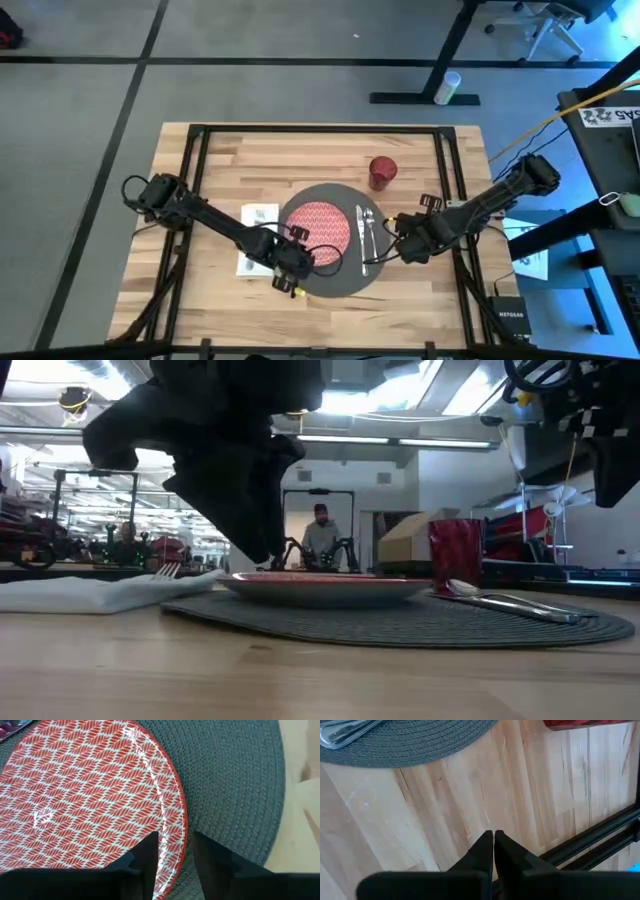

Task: Set table place
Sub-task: Adjust the gray placemat

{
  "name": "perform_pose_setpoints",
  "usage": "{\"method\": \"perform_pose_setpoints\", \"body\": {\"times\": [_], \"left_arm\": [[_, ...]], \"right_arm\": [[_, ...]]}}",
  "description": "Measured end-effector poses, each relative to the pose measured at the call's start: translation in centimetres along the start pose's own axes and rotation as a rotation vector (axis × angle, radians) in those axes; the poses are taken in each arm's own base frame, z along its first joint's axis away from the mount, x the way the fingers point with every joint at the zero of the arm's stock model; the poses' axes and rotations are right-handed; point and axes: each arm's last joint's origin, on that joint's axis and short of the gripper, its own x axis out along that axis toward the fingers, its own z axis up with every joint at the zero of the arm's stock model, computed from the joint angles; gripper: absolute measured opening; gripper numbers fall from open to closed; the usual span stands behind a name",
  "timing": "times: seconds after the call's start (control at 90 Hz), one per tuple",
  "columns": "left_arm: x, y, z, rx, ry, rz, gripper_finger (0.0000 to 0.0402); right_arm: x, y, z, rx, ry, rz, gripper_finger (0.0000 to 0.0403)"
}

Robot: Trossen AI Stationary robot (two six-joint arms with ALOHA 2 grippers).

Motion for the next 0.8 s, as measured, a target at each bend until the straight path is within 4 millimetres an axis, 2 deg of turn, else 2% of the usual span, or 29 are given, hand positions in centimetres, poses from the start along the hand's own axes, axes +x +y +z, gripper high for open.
{"method": "perform_pose_setpoints", "body": {"times": [0.133, 0.256, 0.411, 0.656, 0.8], "left_arm": [[0.1, 0.4, -0.2, -0.009, 0.017, 0.007, 0.0108], [0.1, 0.7, -1.1, 0.011, 0.106, 0.0, 0.0102], [0.0, 0.5, -2.2, 0.006, 0.215, -0.117, 0.0089], [0.1, -0.1, -2.1, 0.008, 0.217, -0.168, 0.0061], [1.2, 0.0, -2.8, 0.006, 0.236, -0.174, 0.0041]], "right_arm": [[0.0, 0.0, 0.0, 0.0, 0.0, 0.001, 0.0], [0.0, 0.0, 0.0, -0.002, 0.006, 0.007, 0.0], [0.0, 0.0, 0.0, -0.013, 0.005, 0.008, 0.0], [0.0, 0.1, 0.0, -0.013, 0.003, 0.01, 0.0], [0.0, 0.1, 0.0, -0.013, 0.013, 0.024, 0.0]]}}
